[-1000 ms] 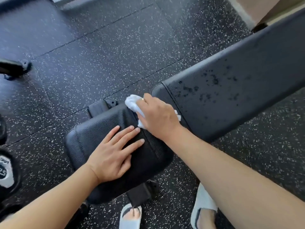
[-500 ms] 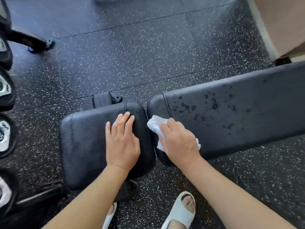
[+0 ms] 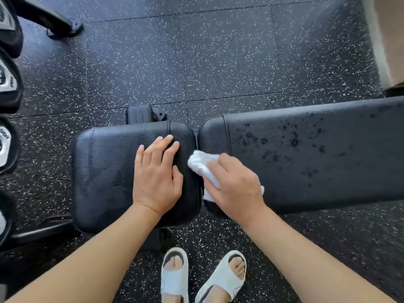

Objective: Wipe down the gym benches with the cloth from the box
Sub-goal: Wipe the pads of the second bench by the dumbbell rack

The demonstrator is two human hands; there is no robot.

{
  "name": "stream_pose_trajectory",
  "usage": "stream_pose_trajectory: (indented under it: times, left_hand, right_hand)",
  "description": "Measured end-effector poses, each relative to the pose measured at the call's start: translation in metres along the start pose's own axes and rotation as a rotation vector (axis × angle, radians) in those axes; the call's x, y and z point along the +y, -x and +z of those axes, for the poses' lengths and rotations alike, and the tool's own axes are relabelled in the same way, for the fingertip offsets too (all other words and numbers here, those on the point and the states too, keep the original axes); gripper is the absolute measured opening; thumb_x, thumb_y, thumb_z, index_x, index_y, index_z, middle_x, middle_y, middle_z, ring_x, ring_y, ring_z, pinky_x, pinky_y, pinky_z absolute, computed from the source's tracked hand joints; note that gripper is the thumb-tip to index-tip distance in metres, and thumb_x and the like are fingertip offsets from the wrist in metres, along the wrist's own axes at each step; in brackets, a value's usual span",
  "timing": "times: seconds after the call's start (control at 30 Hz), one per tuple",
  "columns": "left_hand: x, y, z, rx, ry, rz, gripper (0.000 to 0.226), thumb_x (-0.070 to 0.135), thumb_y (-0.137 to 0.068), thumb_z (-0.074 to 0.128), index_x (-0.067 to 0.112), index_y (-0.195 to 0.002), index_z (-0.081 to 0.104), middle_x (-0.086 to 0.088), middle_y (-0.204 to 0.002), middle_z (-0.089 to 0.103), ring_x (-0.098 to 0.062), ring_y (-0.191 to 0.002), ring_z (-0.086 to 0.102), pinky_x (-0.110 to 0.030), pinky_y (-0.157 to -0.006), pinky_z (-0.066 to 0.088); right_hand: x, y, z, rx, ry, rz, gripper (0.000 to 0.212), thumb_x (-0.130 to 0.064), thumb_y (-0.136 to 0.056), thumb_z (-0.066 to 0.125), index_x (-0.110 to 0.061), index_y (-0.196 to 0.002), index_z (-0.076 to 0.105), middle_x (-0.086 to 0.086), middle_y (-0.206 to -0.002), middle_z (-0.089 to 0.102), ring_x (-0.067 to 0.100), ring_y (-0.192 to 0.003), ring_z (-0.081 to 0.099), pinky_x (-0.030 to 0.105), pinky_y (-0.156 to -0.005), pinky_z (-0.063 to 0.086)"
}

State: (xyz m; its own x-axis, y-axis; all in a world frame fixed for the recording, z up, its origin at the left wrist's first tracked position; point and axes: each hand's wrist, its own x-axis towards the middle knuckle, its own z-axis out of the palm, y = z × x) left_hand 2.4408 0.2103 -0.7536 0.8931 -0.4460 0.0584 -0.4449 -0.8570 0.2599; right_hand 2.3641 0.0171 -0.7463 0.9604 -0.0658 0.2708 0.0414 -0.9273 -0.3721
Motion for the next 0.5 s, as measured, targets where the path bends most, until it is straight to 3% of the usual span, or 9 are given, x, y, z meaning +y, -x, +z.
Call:
stream_pose_trajectory:
  times: [0.13,0.27,0.4,0.5]
  left_hand:
    - [0.0,0.0,0.001,0.006,-0.004,-0.002,0.057,0.024,-0.09,0.05,0.013,-0.146,0.054,-0.006,-0.158,0.047,-0.031,-0.15,0.039,-0.059,-0.125,0.022]
    - [0.0,0.001,0.0,0.005,0.01,-0.008,0.057,0.023,-0.089,0.052,0.012,-0.145,0.056,-0.007,-0.158,0.048,-0.031,-0.149,0.041,-0.06,-0.125,0.022]
    - [-0.002,0.0,0.001,0.019,0.014,-0.002,0.057,0.023,-0.09,0.051,0.012,-0.146,0.056,-0.006,-0.158,0.048,-0.03,-0.149,0.041,-0.06,-0.125,0.022]
    - [-0.002,0.001,0.002,0.023,0.011,0.004,0.058,0.025,-0.09,0.049,0.013,-0.146,0.056,-0.006,-0.158,0.048,-0.03,-0.149,0.04,-0.06,-0.125,0.022]
  right_hand:
    - [0.006,0.065,-0.018,-0.087,-0.005,-0.19,0.016,-0.021,-0.1,0.057,-0.017,-0.085,0.063,-0.001,-0.082,0.047,0.02,-0.075,0.047,0.033,-0.06,0.043]
    - [0.018,0.024,-0.016,-0.1,0.067,-0.268,0.017,-0.024,-0.097,0.063,-0.014,-0.084,0.068,0.003,-0.079,0.051,0.024,-0.07,0.051,0.038,-0.057,0.047]
    - [0.022,-0.072,0.01,0.03,0.206,-0.053,0.018,-0.029,-0.094,0.066,-0.014,-0.084,0.067,0.004,-0.081,0.058,0.025,-0.07,0.059,0.038,-0.05,0.047]
    - [0.016,-0.125,0.03,0.024,0.181,0.089,0.018,-0.031,-0.093,0.064,-0.014,-0.088,0.067,0.003,-0.086,0.06,0.026,-0.074,0.061,0.036,-0.05,0.046]
